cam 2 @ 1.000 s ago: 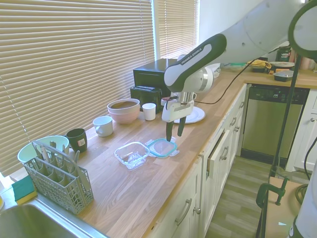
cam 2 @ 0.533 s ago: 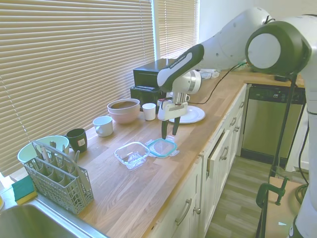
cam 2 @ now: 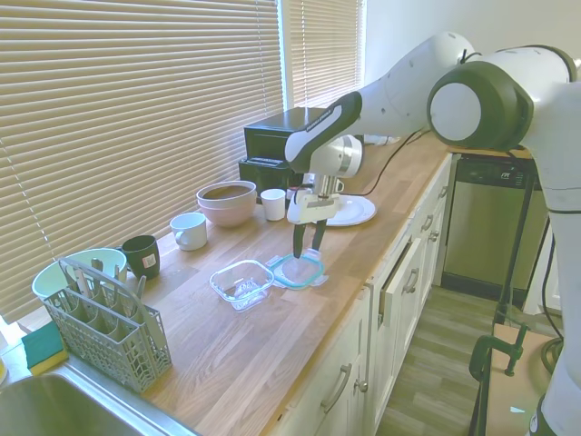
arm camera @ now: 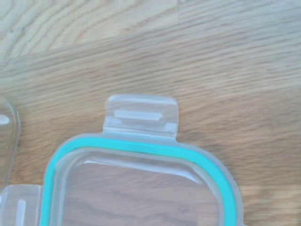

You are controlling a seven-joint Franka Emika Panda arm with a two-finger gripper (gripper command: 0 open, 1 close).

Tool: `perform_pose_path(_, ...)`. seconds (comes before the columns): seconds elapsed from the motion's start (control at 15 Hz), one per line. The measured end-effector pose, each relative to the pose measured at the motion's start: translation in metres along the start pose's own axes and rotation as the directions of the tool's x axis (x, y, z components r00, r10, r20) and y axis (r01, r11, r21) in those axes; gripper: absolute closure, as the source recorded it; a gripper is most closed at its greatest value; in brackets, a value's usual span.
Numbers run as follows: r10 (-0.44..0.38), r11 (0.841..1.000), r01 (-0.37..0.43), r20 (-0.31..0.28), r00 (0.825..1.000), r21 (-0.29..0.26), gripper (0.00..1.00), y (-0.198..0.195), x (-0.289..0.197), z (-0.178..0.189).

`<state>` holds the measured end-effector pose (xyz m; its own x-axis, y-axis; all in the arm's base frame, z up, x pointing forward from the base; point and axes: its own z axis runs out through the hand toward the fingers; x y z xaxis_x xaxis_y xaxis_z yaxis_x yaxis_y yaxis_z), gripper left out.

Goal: Cover the lid of the food container

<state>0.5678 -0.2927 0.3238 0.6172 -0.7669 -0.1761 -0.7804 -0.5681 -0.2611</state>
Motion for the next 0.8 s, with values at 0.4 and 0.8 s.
perform_pose_path(0.4, 0.004, 1.0, -0.004, 0.025, 1.0, 0.003, 0.0, 0.0008, -0.0018, 0.0023)
perform_pose_path(0.8, 0.004, 1.0, -0.005, 0.042, 0.999, 0.008, 0.0, 0.0005, -0.0089, 0.0047)
